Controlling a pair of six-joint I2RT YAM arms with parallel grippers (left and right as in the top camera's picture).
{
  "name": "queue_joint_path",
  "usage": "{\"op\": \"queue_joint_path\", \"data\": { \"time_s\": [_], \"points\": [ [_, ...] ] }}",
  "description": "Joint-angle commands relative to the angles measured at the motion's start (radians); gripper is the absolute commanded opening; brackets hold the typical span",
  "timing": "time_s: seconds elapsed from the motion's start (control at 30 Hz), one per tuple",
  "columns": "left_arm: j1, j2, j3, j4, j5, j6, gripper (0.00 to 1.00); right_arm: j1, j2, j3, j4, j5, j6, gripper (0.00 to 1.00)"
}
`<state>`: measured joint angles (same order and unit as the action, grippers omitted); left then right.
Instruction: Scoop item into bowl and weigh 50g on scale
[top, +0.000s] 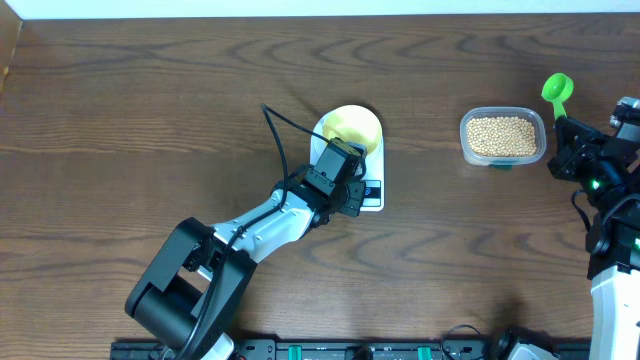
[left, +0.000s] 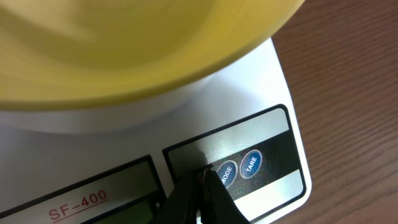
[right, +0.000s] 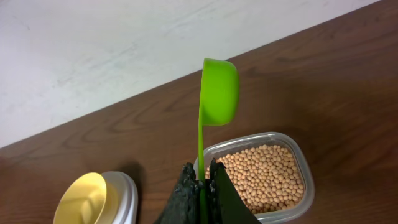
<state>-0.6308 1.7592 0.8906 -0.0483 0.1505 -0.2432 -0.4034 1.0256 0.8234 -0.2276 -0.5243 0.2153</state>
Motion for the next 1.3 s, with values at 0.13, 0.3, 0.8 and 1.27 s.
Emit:
{"op": "queue_joint_path", "data": {
  "time_s": [0.13, 0.3, 0.8, 1.27],
  "points": [
    [-0.002, 0.042, -0.004, -0.033, -0.033, -0.006, 0.07, 0.006, -0.006, 0.015, 0.000, -0.010, -0.014, 0.01],
    [-0.002, 0.076, -0.004, -0.041, -0.032, -0.006, 0.07, 0.006, -0.006, 0.015, 0.000, -0.010, -0.014, 0.01],
    [-0.002, 0.116, -0.003, -0.093, -0.032, -0.021, 0.07, 0.006, -0.006, 0.015, 0.000, -0.008, -0.015, 0.01],
    [0.003, -0.314, 0.000, -0.140, 0.020, -0.025, 0.08, 0.006, -0.006, 0.015, -0.001, -0.006, -0.014, 0.01]
  ]
}}
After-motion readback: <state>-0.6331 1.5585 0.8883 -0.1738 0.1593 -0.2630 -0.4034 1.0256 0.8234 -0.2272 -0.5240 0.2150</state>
